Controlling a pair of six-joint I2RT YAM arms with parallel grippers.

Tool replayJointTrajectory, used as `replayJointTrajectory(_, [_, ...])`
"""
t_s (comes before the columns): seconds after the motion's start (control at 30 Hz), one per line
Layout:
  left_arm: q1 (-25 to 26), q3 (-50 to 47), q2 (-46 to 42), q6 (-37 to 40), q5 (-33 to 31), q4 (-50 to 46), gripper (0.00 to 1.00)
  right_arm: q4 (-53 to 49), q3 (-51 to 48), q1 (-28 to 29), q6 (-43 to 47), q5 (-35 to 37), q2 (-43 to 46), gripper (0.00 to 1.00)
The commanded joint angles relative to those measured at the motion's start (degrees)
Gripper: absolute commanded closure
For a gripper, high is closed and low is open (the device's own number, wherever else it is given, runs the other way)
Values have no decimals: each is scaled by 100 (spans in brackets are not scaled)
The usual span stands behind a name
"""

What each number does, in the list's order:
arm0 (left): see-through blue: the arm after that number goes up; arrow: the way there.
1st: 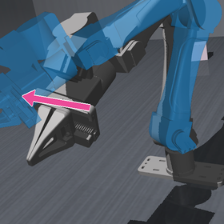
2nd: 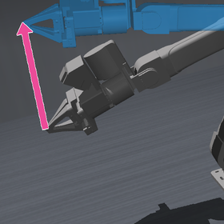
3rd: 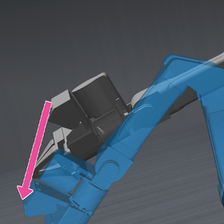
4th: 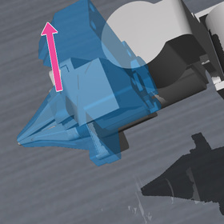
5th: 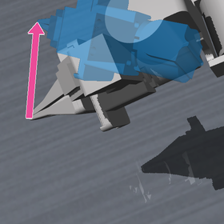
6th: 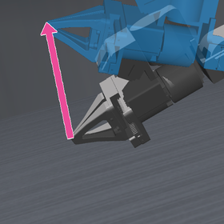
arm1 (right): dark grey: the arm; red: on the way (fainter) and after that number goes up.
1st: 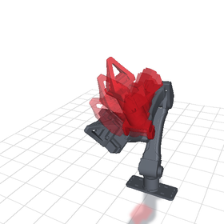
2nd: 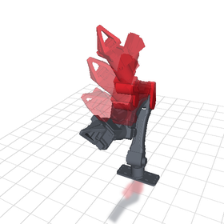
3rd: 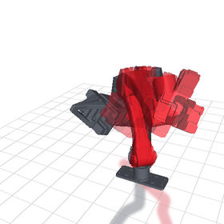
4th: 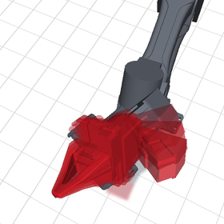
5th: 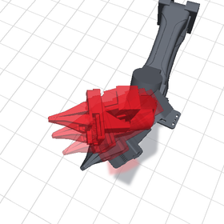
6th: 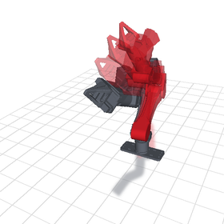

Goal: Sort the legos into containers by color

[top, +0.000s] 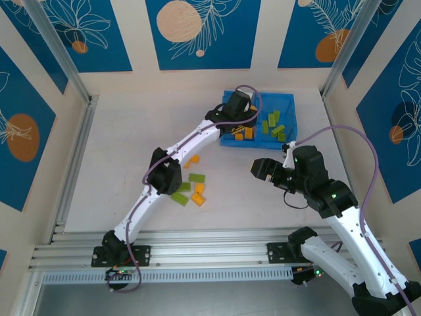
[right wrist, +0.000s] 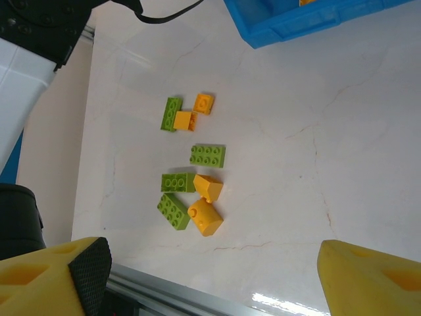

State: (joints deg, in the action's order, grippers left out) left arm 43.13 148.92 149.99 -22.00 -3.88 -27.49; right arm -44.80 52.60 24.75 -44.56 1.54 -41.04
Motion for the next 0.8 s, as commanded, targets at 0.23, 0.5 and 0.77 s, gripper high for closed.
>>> replayJointTrajectory(0.23, [-37,-2130,-2849,631,-93,180,43,68,39,12,-110,1,-34,16])
replayJointTrajectory(0.5, [-116,-1926,-2500,444,115,-2,66,125,294,27,-35,-103,-502,16])
replayJointTrajectory(0.77, [-88,-2951,-3065,188,366,694,59,-205,159,32,209,149,-185,16])
